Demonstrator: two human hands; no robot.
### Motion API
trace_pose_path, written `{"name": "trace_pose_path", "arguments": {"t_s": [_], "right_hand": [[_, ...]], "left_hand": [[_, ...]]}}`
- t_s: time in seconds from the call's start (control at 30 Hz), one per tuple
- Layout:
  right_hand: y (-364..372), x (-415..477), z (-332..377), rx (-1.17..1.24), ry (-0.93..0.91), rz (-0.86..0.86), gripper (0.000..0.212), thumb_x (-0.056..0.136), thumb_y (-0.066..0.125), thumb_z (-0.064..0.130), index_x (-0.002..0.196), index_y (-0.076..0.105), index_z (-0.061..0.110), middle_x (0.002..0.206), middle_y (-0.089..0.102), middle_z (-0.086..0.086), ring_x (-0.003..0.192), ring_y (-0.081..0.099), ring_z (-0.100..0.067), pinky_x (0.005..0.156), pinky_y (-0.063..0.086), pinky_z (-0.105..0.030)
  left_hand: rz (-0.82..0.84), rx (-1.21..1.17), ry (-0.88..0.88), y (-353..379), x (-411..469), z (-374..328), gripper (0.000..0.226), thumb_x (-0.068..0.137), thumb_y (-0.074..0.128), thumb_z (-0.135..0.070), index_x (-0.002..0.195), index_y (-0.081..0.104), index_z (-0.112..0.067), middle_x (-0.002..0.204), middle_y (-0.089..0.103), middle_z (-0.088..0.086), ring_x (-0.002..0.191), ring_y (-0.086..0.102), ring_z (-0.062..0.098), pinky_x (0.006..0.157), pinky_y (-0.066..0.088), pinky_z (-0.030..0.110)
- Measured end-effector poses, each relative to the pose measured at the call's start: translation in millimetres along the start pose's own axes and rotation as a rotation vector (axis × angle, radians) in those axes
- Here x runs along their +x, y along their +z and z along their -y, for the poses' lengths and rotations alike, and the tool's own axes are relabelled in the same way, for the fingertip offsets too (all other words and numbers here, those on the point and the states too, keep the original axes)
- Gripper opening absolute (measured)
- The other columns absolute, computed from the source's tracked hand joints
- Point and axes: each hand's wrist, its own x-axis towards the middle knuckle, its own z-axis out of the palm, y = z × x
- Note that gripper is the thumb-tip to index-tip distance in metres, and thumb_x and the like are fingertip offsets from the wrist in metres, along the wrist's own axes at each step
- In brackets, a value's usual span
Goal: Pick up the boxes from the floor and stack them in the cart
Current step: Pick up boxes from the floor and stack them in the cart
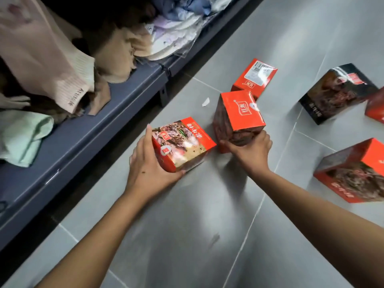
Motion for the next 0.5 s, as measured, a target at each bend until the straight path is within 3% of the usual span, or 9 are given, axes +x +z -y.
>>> {"name": "trace_pose_path", "arguments": {"t_s": [0.17, 0.27, 0.4, 0.5], "right_hand": [[1, -5, -1, 0.030, -0.015, -0.017, 0.086, 0.060, 0.084, 0.041, 0.123, 0.040, 0.004, 0.123, 0.044, -0.013, 0.124, 0.034, -0.031, 0.104, 0.032, -0.037], [-3, -6, -3, 0.042, -0.021, -0.011, 0.084, 0.059, 0.084, 0.036, 0.123, 0.041, 0.005, 0.123, 0.044, -0.013, 0.123, 0.035, -0.031, 0.100, 0.033, -0.033], [-3, -14, -6, 0.081, -0.009, -0.008, 0.083, 0.059, 0.085, 0.035, 0.122, 0.040, 0.005, 0.123, 0.044, -0.013, 0.124, 0.034, -0.030, 0.100, 0.032, -0.033], [-4, -18, -11, 0.094, -0.024, 0.001, 0.083, 0.059, 0.085, 0.035, 0.123, 0.040, 0.006, 0.124, 0.043, -0.011, 0.124, 0.034, -0.029, 0.101, 0.033, -0.035]], "left_hand": [[0.167, 0.465, 0.191, -41, 33, -29, 0.133, 0.053, 0.072, -0.070, 0.153, -0.004, -0.025, 0.151, 0.026, 0.005, 0.131, 0.034, 0.031, 0.106, 0.024, 0.043], [0.188, 0.590, 0.286, -42, 45, -44, 0.127, 0.056, 0.068, -0.070, 0.152, 0.000, -0.023, 0.153, 0.025, 0.010, 0.128, 0.035, 0.034, 0.104, 0.024, 0.044], [0.121, 0.479, 0.288, -16, 37, -51, 0.119, 0.060, 0.059, -0.074, 0.153, 0.006, -0.022, 0.159, 0.010, 0.015, 0.145, 0.013, 0.032, 0.114, 0.013, 0.045], [-0.130, 0.107, 0.121, 14, 5, -48, 0.119, 0.064, 0.071, -0.061, 0.153, 0.007, -0.015, 0.160, 0.006, 0.014, 0.148, 0.006, 0.027, 0.118, 0.008, 0.039]]}}
